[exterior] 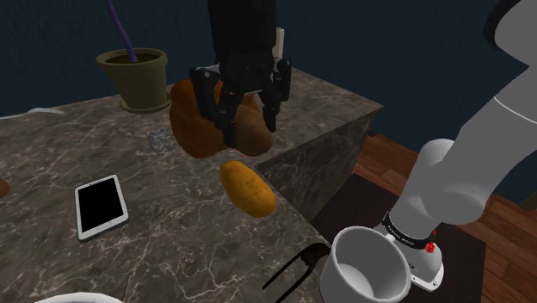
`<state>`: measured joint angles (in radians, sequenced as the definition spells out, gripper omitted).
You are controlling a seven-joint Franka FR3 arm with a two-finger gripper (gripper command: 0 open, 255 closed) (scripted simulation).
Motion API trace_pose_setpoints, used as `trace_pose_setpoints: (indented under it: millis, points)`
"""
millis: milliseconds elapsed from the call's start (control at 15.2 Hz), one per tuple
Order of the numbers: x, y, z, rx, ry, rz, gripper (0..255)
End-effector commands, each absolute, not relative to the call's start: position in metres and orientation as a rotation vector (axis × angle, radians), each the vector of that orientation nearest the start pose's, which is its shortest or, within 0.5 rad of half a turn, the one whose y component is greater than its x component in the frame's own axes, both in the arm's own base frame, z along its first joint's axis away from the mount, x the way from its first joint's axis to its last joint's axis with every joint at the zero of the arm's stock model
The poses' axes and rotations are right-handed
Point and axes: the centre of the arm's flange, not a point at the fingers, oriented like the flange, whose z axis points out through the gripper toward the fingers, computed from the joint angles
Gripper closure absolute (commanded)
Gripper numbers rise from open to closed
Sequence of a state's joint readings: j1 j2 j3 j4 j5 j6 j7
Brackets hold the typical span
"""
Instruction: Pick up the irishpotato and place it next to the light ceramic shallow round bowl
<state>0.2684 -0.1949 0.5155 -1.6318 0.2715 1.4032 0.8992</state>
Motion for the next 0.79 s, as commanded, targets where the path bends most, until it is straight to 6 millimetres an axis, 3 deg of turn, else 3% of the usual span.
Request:
trace_pose_setpoints:
  millis: [0,198,726]
  points:
    - [0.284,0.408,0.671,-3.055,0.139,0.259,255]
    - [0.257,0.447,0.671,-3.055,0.139,0.259,255]
    - [0.257,0.447,0.629,-3.055,0.139,0.259,255]
